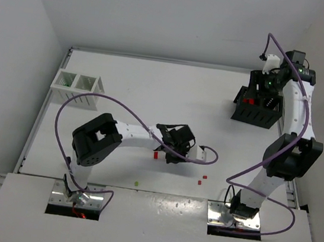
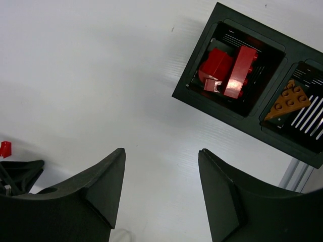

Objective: Sort the legos into containers by color

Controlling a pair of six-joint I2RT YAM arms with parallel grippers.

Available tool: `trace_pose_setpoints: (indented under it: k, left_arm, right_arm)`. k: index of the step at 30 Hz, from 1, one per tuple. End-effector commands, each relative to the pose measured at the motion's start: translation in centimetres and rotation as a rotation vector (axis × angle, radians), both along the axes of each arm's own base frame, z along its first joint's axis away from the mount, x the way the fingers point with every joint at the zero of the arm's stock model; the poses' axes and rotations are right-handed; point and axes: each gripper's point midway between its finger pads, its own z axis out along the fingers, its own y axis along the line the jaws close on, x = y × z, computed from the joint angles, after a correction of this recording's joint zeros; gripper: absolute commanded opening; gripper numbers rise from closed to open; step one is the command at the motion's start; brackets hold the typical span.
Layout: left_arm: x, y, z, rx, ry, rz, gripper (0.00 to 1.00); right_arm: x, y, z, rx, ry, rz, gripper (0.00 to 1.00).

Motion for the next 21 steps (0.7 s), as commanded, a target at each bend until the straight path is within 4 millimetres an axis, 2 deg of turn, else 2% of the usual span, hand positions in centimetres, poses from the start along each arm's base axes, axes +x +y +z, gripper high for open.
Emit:
trace_pose_setpoints:
  k: [1, 4, 5, 6, 7, 9, 10, 11, 12, 13, 14, 16, 17, 19, 20, 21]
  left_arm:
    - [-1.8, 2.6, -2.0, 0.105, 0.013, -0.026, 0.08]
    - [0.0, 3.5, 0.0, 0.083, 0.008, 0.039, 0.04]
    - [1.0, 2.8, 2.3, 0.025, 0.005, 0.062, 0.03]
    - [1.7, 2.8, 3.6, 0.003, 0.004, 0.077, 0.03]
    - [3.5, 3.2, 5.5, -0.025, 0.003, 0.126, 0.03]
    - [5.1, 3.6, 9.3, -0.105, -0.004, 0.171, 0.01]
    - [6.0, 4.0, 10.7, -0.135, 0.0, 0.213, 0.01]
    - [7.8, 5.2, 12.6, -0.17, -0.008, 0.26, 0.01]
    - [8.7, 6.0, 13.9, -0.191, -0.019, 0.299, 0.01]
    - [9.4, 7.0, 16.0, -0.231, -0.045, 0.323, 0.01]
    - [11.2, 9.3, 17.1, -0.246, -0.059, 0.4, 0.0]
    - [12.7, 11.9, 19.6, -0.286, -0.099, 0.477, 0.0]
    - [14.2, 14.8, 20.3, -0.287, -0.115, 0.554, 0.0]
    - [15.5, 18.1, 21.2, -0.29, -0.127, 0.647, 0.0]
    - [16.8, 21.2, 22.0, -0.301, -0.143, 0.728, 0.0]
    - [17.2, 23.0, 21.8, -0.292, -0.142, 0.774, 0.0]
  right_arm:
    - [-0.3, 0.6, 1.7, 0.01, -0.048, 0.023, 0.6]
    - [-0.4, 0.8, 1.4, 0.021, -0.041, 0.028, 0.6]
    - [-0.4, 0.8, 1.4, 0.021, -0.041, 0.028, 0.6]
    - [-0.5, 1.0, 1.1, 0.031, -0.034, 0.033, 0.6]
    - [-0.8, 1.0, 1.1, 0.032, -0.031, 0.033, 0.6]
    - [-0.8, 2.0, 0.3, 0.046, -0.022, 0.05, 0.6]
    - [-1.1, 2.3, 0.3, 0.056, -0.02, 0.055, 0.6]
    - [-1.1, 2.4, 0.4, 0.062, -0.031, 0.06, 0.6]
    - [-1.5, 2.8, -0.4, 0.081, -0.008, 0.068, 0.6]
    - [-1.5, 3.2, -0.6, 0.081, -0.008, 0.077, 0.6]
    - [-1.8, 3.4, -1.2, 0.096, 0.01, 0.082, 0.6]
    - [-2.3, 4.7, -1.9, 0.108, 0.032, 0.111, 0.59]
    - [-2.6, 5.1, -2.4, 0.111, 0.048, 0.121, 0.59]
    - [-3.8, 7.2, -3.9, 0.14, 0.1, 0.171, 0.59]
    - [-4.3, 8.0, -4.7, 0.141, 0.115, 0.189, 0.59]
    - [-4.5, 8.9, -5.1, 0.15, 0.118, 0.213, 0.59]
